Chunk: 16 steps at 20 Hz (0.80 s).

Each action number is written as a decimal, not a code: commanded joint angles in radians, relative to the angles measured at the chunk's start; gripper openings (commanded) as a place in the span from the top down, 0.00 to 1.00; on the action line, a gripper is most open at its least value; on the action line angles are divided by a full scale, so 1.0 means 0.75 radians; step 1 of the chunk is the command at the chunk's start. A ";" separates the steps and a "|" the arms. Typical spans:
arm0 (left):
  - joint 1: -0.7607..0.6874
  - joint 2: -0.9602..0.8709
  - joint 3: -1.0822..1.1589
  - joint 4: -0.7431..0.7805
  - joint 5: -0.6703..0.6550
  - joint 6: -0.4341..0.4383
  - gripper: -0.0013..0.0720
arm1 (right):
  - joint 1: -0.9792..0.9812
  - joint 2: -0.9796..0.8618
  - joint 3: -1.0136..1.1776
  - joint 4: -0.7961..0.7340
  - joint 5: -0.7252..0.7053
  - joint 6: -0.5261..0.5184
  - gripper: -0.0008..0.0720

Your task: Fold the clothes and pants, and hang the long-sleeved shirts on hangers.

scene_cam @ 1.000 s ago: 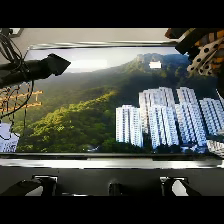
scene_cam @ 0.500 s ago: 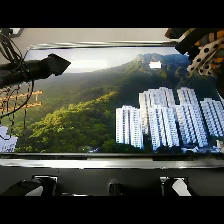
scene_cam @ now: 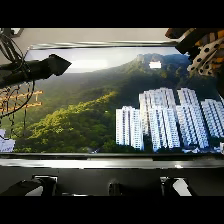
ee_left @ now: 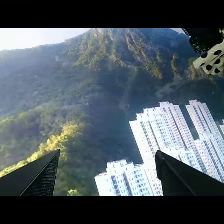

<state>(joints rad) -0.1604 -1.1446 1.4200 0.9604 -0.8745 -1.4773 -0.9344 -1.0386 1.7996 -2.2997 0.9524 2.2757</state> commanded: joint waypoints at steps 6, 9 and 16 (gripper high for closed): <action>0.002 -0.001 0.000 0.000 0.003 0.000 0.01 | -0.005 0.319 0.001 0.320 -0.505 0.080 0.22; 0.002 0.002 0.000 0.000 -0.007 -0.001 0.01 | 0.004 0.244 0.001 1.179 -0.584 -0.415 0.22; 0.005 0.011 0.000 0.100 -0.154 -0.001 0.01 | 0.810 -0.146 0.000 1.587 0.083 -1.235 0.23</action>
<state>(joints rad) -0.1581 -1.1408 1.4200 0.9852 -0.9337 -1.4776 -0.5594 -1.0435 1.7992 -1.1610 0.8047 1.5417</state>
